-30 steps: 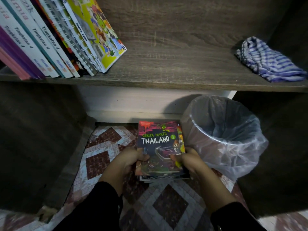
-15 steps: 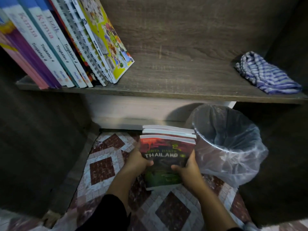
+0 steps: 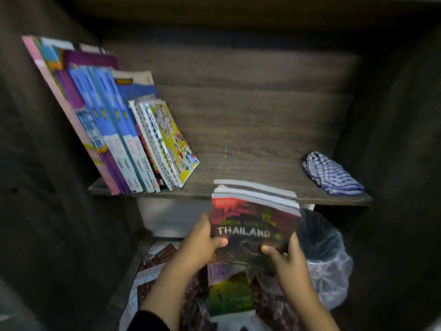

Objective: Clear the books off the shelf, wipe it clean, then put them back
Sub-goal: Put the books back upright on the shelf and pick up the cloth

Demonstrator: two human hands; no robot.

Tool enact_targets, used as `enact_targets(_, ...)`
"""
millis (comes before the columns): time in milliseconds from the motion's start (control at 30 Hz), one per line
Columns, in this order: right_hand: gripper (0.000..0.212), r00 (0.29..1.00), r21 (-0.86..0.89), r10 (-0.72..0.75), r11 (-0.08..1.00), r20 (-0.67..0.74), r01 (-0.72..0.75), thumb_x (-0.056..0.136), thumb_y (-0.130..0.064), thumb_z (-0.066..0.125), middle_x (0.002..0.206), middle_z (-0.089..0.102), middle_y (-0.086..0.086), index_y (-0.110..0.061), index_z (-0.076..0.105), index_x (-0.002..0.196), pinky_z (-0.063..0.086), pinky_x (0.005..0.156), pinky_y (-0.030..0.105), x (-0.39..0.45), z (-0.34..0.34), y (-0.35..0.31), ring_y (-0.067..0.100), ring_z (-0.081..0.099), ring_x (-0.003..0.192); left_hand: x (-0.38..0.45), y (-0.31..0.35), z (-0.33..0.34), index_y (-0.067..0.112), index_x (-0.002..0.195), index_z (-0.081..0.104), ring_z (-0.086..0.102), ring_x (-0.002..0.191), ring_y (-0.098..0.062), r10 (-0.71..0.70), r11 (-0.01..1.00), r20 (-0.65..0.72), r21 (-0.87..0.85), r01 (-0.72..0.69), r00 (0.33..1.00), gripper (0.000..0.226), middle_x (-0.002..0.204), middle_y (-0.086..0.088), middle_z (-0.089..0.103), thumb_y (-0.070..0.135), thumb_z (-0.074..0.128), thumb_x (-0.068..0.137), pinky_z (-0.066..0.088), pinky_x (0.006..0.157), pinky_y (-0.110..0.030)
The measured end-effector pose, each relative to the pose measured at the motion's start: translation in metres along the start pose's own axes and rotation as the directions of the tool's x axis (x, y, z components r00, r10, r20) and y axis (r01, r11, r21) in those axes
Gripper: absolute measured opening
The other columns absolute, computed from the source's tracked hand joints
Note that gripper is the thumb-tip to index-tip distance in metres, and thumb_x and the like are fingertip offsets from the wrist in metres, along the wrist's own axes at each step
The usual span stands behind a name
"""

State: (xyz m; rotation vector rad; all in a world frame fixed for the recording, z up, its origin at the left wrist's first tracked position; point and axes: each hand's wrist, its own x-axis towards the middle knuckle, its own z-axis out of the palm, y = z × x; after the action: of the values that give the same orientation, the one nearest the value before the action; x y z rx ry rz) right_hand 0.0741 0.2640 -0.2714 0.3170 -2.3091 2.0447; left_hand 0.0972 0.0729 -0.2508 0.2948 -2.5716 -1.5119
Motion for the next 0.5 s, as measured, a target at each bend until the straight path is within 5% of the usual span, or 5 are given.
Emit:
enact_targets(100,0.059,0.991,-0.011,-0.127,0.992,-0.044,0.126,0.085,0.008,0.058,0.103,0.06,-0.021,-0.024,0.044,0.132,0.04,0.079,-0.003,0.027,-0.012,-0.05,-0.01,0.057,0.088,0.01,0.05,-0.023,0.015,0.115,0.043,0.058,0.098,-0.016,0.059,0.998,-0.076,0.029,-0.057,0.995,0.04,0.106,0.005,0.059,0.016,0.069,0.085,0.046,0.084,-0.027)
enact_targets(200,0.032,0.982,-0.066,-0.155,0.987,-0.108,0.148,0.086,0.006,0.057,0.097,0.063,0.002,-0.009,0.058,0.114,0.045,0.077,0.015,0.067,-0.011,-0.089,0.01,0.056,0.09,0.034,0.088,-0.036,0.006,0.113,0.054,0.063,0.101,-0.03,0.053,0.998,-0.148,-0.015,-0.056,0.988,0.029,0.112,-0.013,0.065,0.019,0.064,0.089,0.051,0.085,-0.035)
enact_targets(333,0.017,0.994,-0.261,0.035,0.963,-0.101,-0.06,0.084,-0.01,0.065,0.091,0.068,0.018,0.002,0.064,0.096,0.049,0.076,0.037,0.117,-0.002,-0.109,0.029,0.065,0.088,0.061,0.098,-0.04,0.007,0.11,0.063,0.066,0.099,-0.032,-0.047,0.994,-0.153,0.087,0.06,0.987,0.034,0.108,-0.014,0.069,0.035,0.054,0.092,0.053,0.088,-0.04)
enact_targets(500,0.019,0.978,-0.368,0.161,0.908,-0.129,-0.198,0.084,-0.014,0.068,0.104,0.066,0.023,-0.008,0.054,0.072,0.041,0.071,0.032,0.137,0.014,-0.109,0.033,0.063,0.098,0.085,0.088,-0.048,0.004,0.104,0.065,0.065,0.089,-0.027,-0.134,0.975,-0.157,0.154,0.159,0.978,0.037,0.099,-0.013,0.07,0.037,0.053,0.094,0.053,0.08,-0.033)
